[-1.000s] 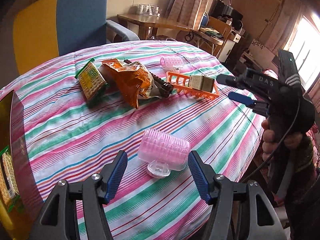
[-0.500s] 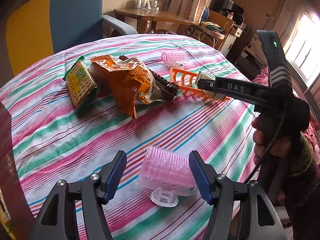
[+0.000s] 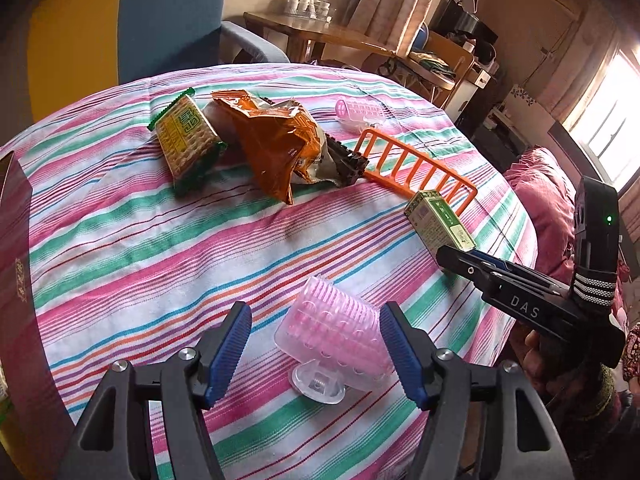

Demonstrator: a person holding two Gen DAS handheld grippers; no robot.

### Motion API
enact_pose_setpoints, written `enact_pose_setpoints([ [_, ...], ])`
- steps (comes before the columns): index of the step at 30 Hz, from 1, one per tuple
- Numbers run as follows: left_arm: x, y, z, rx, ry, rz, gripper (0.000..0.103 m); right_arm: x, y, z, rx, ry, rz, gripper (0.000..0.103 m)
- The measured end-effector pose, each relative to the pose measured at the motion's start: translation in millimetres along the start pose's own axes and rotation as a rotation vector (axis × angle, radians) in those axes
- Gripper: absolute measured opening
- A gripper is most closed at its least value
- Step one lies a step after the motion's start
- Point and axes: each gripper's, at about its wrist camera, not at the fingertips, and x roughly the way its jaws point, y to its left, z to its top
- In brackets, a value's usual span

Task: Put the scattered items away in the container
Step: 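Grasp the green tea box with the right gripper while the left gripper holds the roller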

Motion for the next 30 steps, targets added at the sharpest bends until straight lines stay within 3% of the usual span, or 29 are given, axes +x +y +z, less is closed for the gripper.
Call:
enact_pose_setpoints([
  [6, -13.0, 7.2, -18.5, -0.046, 0.003, -0.014, 0.068, -14.5, -4.0, -11.3, 0.039, -0.029, 0.004, 0.047],
  [10, -25.0, 16.3, -27.6, -0.098, -0.006, -0.008, 0.068, -29.6, -6.1, -16.3, 0.079, -0.080, -0.011, 0.049],
  [15, -41.2, 22.2, -37.1, -0.115, -0.028, 0.003, 0.068, -32.6, 8.1, -21.9, 0.103, -0.013, 0.241, 0.051],
  [24, -53.6, 18.5, -49.7, -0.050, -0.038, 0.022, 0.068, -3.8, 68.2, -44.6, 0.244, 0.230, 0.720, 0.058],
  [30, -48.9, 17.0, -43.4, -0.048, -0.035, 0.045, 0.068, -4.4, 83.9, -42.4, 0.249, 0.231, 0.744, 0.061],
])
